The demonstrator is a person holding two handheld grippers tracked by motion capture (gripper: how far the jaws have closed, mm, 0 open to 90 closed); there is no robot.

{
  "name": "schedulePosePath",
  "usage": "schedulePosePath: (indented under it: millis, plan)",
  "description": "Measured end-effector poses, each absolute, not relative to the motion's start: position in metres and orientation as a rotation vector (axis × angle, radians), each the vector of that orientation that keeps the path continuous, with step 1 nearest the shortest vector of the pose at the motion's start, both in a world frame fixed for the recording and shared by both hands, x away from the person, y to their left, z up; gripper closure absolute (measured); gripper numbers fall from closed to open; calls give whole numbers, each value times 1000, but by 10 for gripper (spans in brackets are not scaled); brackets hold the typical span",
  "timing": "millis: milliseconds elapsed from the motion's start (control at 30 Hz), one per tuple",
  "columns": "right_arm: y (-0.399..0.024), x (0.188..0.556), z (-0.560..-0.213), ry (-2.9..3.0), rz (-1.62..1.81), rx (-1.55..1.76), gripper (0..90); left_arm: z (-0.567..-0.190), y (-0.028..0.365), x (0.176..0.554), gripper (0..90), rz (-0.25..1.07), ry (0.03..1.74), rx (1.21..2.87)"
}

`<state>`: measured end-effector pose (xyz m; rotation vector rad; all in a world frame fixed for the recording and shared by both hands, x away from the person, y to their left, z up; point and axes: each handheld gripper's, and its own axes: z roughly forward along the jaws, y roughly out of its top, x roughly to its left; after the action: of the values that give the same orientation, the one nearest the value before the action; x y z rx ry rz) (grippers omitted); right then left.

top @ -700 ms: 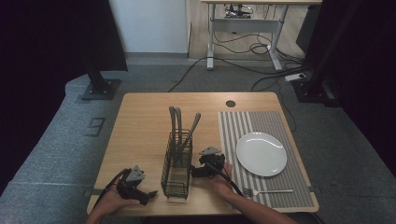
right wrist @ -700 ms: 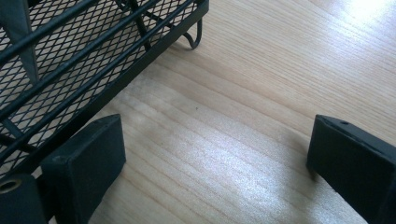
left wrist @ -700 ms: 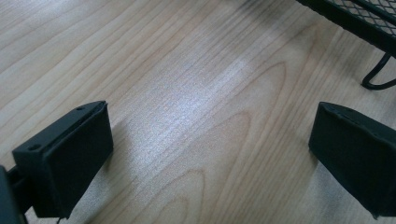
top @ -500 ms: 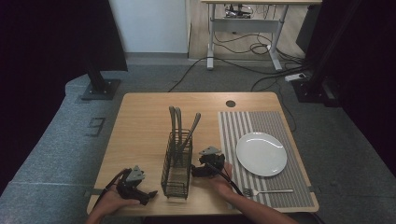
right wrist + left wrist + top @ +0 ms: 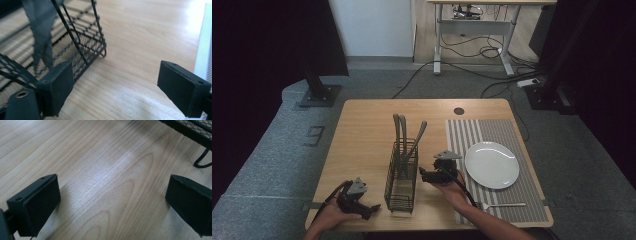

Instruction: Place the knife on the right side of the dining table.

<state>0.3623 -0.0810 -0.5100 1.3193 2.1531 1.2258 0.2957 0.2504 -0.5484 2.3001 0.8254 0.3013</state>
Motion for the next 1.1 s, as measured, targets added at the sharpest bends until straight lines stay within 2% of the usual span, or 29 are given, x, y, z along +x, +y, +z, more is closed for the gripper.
schedulePosePath:
  millis: [633,1100]
  plan:
    - [-100,362,-461,2107,1399,1211,171,-548,250,296,0,302,825,2301]
    - [-97,374,-456,2159,1434,1154,249,-548,250,296,0,302,826,2301]
